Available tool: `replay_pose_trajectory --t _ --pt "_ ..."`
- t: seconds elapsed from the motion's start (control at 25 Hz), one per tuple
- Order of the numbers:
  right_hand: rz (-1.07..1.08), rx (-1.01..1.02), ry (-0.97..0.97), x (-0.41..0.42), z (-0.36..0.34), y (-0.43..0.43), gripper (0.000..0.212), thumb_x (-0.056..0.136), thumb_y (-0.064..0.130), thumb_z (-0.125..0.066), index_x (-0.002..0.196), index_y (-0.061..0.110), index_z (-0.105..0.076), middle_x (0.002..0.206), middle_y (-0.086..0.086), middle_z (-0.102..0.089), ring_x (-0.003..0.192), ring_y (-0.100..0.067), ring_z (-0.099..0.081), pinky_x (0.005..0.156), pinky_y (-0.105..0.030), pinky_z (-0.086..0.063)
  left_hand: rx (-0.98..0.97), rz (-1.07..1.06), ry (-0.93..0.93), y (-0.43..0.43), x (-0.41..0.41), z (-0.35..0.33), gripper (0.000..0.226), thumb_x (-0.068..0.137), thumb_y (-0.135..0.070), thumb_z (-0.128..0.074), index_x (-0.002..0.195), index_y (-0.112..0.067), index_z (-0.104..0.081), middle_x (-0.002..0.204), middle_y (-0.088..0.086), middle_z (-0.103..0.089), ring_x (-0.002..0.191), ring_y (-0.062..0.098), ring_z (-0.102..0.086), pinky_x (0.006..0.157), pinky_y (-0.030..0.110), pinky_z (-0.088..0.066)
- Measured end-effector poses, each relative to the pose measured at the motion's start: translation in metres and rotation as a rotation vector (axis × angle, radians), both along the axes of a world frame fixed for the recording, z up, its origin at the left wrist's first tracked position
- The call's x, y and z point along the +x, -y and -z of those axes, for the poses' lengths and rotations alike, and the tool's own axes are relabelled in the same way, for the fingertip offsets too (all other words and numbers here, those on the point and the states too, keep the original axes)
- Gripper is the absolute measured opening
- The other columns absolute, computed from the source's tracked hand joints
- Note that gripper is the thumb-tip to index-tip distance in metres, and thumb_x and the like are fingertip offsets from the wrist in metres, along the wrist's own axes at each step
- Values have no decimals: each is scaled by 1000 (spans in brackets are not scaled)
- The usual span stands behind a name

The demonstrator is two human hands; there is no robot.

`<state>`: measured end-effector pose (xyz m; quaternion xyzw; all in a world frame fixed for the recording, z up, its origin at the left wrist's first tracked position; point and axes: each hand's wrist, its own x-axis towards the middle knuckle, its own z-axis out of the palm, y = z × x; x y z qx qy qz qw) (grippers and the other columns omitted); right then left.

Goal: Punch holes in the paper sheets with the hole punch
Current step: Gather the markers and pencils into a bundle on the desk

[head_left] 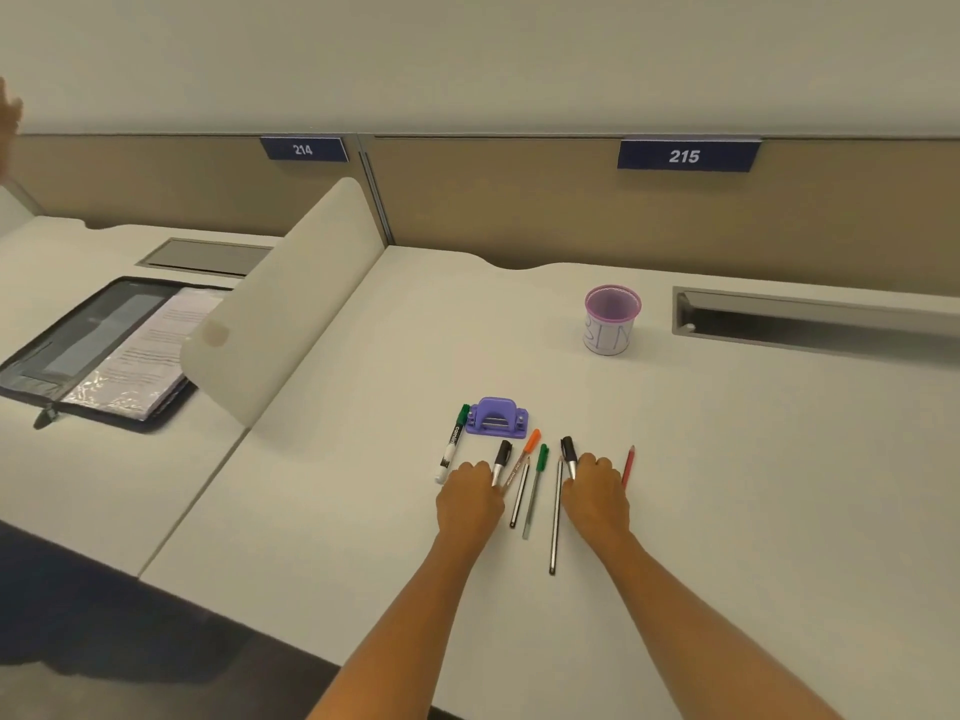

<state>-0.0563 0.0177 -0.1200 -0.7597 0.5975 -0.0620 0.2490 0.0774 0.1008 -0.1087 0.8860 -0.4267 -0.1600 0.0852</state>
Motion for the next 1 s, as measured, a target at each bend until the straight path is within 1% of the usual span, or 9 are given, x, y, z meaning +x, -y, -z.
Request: replay_pose_trajectory --t 0.12,0.24,0.32,0.44,0.56,0.64,0.76,0.88,1.0 --pt "147 42 113 7 -3 3 25 91 23 -53 105 3 -59 103 -12 -57 90 -26 -60 71 -34 -51 12 -15 -55 6 8 -1 19 87 -24 -54 100 -12 -62 100 4 -65 90 24 -63 69 29 -44" --pt "249 84 289 20 -8 3 20 91 22 -52 96 4 -60 93 -11 -56 70 -20 -55 56 -27 -42 -45 -84 -143 5 17 -4 22 84 -26 -57 101 -14 -65 97 1 -69 90 23 -65 72 27 -46" --pt "240 211 395 36 -10 1 16 89 24 -55 81 11 -57 76 -6 -55 59 -15 -48 54 -27 -40 -124 -115 -203 4 24 -3 24 85 -29 -60 104 -16 -67 100 -2 -71 91 19 -66 73 24 -45" --pt "231 435 532 64 -17 -8 30 82 36 -66 65 17 -51 57 3 -49 52 -15 -46 52 -26 -40 -238 -92 -283 1 30 -5 24 87 -33 -62 105 -18 -67 101 -5 -71 83 11 -63 72 19 -42" --pt "198 538 611 83 -19 -15 22 87 33 -65 74 17 -59 61 1 -56 53 -13 -54 53 -24 -45 -304 -43 -374 2 40 -9 18 90 -27 -59 103 -19 -69 99 -3 -73 77 11 -67 70 21 -49" --pt "170 556 655 90 -20 -15 15 92 30 -58 88 17 -65 72 -1 -64 66 -15 -61 66 -27 -50 -313 -10 -424 2 50 -11 18 87 -31 -62 101 -24 -70 97 -6 -74 75 9 -70 74 28 -56" --pt "156 511 695 95 -24 -12 16 96 31 -51 103 22 -63 91 -2 -67 93 -20 -63 88 -34 -48 -351 -49 -442 3 69 -14 21 80 -43 -66 94 -28 -71 89 -13 -72 72 8 -68 67 25 -54" --pt "214 513 788 96 -31 -9 15 99 29 -47 108 19 -55 88 -4 -67 83 -15 -63 76 -27 -48 -387 -198 -362 12 85 -16 24 85 -41 -62 98 -22 -67 96 -6 -71 78 16 -67 64 22 -46" --pt "262 604 868 93 -29 -9 17 101 26 -43 110 13 -51 80 -7 -64 66 -17 -65 65 -29 -53 -154 -196 -200 26 95 -13 46 86 -47 -61 117 -12 -58 112 4 -63 98 24 -63 72 28 -44"
